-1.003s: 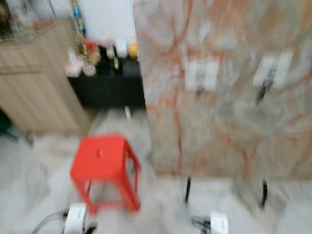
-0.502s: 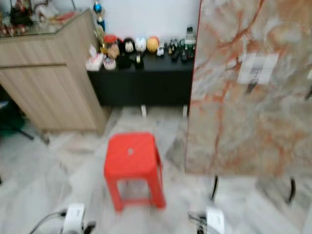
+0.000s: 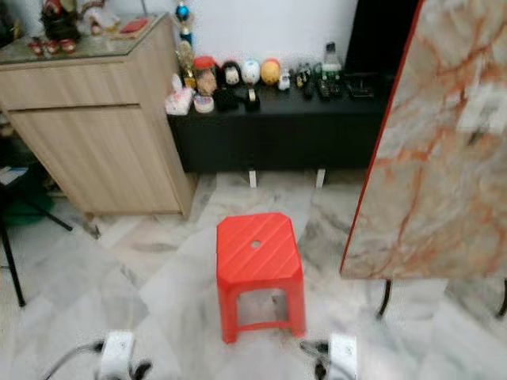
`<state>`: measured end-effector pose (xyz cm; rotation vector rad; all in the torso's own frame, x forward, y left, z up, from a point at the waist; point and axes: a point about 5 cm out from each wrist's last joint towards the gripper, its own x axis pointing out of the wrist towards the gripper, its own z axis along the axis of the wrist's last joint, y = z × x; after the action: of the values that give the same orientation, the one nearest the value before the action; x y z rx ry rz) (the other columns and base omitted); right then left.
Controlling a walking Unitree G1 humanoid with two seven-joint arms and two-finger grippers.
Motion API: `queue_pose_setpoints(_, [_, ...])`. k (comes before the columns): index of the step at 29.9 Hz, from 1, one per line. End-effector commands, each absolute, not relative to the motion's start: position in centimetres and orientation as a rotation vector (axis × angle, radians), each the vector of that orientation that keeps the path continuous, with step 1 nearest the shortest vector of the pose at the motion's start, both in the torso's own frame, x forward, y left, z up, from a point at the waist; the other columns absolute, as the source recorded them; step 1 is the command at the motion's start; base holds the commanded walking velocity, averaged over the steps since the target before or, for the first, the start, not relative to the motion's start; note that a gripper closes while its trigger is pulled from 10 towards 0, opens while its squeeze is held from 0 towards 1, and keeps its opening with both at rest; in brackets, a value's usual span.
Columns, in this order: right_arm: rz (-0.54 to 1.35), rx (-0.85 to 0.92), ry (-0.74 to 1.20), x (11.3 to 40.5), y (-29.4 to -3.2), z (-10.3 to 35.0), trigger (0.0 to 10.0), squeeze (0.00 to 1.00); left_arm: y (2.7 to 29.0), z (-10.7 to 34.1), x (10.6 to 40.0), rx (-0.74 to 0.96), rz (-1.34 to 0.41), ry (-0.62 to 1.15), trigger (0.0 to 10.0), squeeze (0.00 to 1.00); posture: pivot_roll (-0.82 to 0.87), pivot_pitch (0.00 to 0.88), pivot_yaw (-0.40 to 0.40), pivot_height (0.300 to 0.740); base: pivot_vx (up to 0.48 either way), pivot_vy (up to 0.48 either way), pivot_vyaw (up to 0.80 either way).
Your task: Hang keys on a hook
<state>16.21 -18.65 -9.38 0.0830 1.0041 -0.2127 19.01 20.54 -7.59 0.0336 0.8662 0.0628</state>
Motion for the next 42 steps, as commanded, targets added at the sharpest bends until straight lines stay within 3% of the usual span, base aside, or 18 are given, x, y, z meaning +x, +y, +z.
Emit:
queue_pose_setpoints(1, [-0.202,0.090,0.992,16.72,-18.20,-9.22,10.0,0.00,21.27,-7.54,18.87,0.039,0.082,0.871,10.0,0.00,-0.01,0.000,0.014,0.740,0.000,0.480,0.00])
queue_pose_setpoints(12, [-0.198,0.082,0.994,16.52,-18.49,-9.27,10.0,0.00,21.26,-7.53,18.90,0.038,0.088,0.868,10.0,0.00,-0.01,0.000,0.014,0.740,0.000,0.468,0.00])
queue_pose_setpoints(17, [-0.180,0.058,0.984,16.75,-18.35,-9.17,10.0,0.00,21.28,-7.48,18.97,0.047,0.084,0.864,10.0,0.00,-0.01,0.000,0.014,0.740,0.000,0.050,0.00])
queue_pose_setpoints(42, [-0.168,0.040,0.987,16.72,-18.51,-9.16,10.0,0.00,21.30,-7.43,19.04,0.044,0.100,0.857,10.0,0.00,-0.01,0.000,0.013,0.740,0.000,0.000,0.80])
